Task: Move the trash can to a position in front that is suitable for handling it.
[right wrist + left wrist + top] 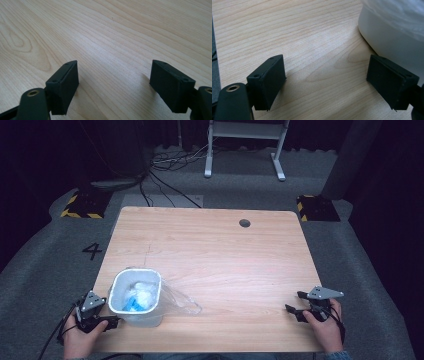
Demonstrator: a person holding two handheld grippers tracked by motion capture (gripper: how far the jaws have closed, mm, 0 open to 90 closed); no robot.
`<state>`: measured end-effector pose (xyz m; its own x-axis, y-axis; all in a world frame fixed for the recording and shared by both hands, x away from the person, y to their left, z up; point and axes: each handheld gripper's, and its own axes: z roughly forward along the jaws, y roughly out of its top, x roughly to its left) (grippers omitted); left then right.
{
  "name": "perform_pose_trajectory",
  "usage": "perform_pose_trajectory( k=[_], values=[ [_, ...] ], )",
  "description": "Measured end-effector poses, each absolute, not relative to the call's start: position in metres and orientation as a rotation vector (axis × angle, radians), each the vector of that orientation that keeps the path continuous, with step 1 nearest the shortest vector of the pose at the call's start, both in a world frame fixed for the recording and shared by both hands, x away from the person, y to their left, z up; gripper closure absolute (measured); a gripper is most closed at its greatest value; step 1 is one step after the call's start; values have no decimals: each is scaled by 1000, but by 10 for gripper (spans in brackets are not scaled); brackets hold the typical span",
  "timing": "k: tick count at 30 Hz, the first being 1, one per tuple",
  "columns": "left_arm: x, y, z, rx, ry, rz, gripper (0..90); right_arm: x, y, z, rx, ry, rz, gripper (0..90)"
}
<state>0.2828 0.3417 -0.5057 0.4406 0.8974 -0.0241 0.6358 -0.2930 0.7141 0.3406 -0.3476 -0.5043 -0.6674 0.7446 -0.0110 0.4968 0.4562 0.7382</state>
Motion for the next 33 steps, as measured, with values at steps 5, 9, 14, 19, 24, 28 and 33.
perform_pose_trajectory(
  k=[5,9,14,19,24,28,33],
  values=[
    [279,342,-502,1979,1300,494,189,340,-348,-504,1052,2380,1043,231],
    [273,342,-495,1987,1315,532,218,341,-348,-504,1053,2382,1044,231],
    [270,337,-489,1920,1297,520,241,341,-348,-504,1054,2382,1043,231],
    [273,325,-487,1923,1295,558,296,341,-348,-504,1054,2382,1044,231],
    [278,310,-484,1922,1263,552,302,341,-348,-504,1053,2381,1043,231],
    [286,290,-483,1943,1230,525,302,340,-347,-504,1050,2380,1044,231],
    [293,258,-481,1996,1176,471,300,340,-347,-504,1050,2381,1044,231]
  ],
)
